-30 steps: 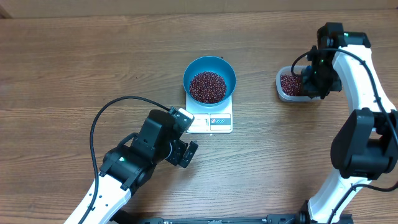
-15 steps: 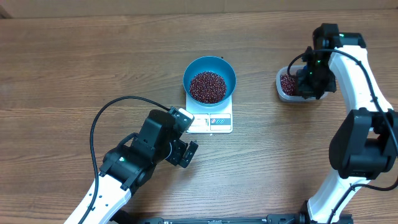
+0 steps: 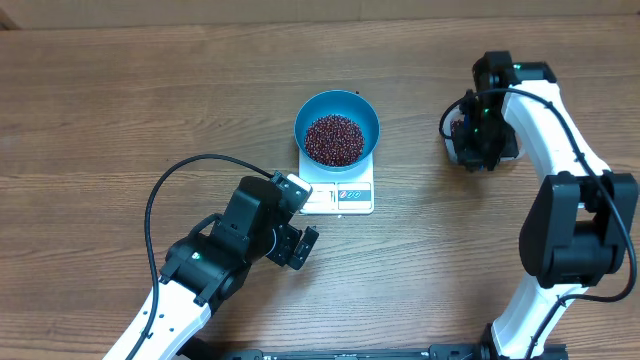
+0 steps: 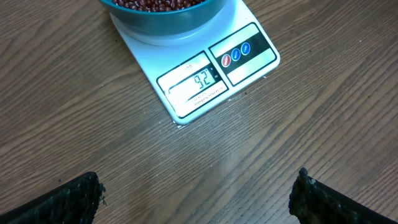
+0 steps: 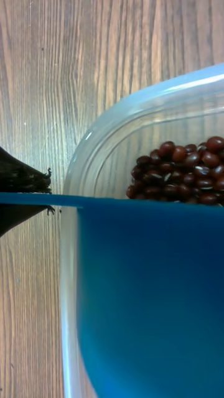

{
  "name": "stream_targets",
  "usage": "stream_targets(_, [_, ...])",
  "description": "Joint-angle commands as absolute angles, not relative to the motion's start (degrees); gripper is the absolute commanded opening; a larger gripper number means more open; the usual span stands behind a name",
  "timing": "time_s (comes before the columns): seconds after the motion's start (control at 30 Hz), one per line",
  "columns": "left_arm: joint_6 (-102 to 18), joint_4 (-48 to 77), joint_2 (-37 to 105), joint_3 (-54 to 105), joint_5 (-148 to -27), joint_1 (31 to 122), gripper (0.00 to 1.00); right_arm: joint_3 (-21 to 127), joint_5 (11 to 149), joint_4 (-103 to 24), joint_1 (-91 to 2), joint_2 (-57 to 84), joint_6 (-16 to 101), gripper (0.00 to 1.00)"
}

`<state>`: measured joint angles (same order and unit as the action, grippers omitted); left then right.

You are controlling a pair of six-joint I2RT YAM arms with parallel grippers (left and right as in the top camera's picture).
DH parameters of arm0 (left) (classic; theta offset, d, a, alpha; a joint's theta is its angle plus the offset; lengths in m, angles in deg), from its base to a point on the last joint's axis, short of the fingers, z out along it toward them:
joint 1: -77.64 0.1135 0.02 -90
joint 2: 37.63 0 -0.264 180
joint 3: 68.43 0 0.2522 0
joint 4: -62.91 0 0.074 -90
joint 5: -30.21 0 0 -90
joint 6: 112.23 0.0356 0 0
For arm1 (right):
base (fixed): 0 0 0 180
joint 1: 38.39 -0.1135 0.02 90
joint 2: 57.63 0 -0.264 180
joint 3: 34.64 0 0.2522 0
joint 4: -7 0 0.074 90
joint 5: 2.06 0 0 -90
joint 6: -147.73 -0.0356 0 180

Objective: Scoop item into bowl and weigh 150g on scale
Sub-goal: 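Dip the blue scoop into the bean tub with the right gripper, then raise the filled scoop and carry it left toward the teal bowl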

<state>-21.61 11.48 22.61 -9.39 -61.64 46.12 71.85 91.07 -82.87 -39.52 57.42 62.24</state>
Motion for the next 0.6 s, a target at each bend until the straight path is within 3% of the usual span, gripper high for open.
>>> stream_targets(0.0, [-20.93, 11.63, 23.03, -9.53, -61.24, 45.85, 0.99, 71.69, 90.31, -82.63, -40.15, 57.48, 62.68, 0.04])
stream_targets(0.57, [-20.93, 11.63, 23.03, -9.53, -61.26, 45.85, 0.99, 73.75, 70.97, -81.80, -33.94, 57.46, 65.56, 0.04])
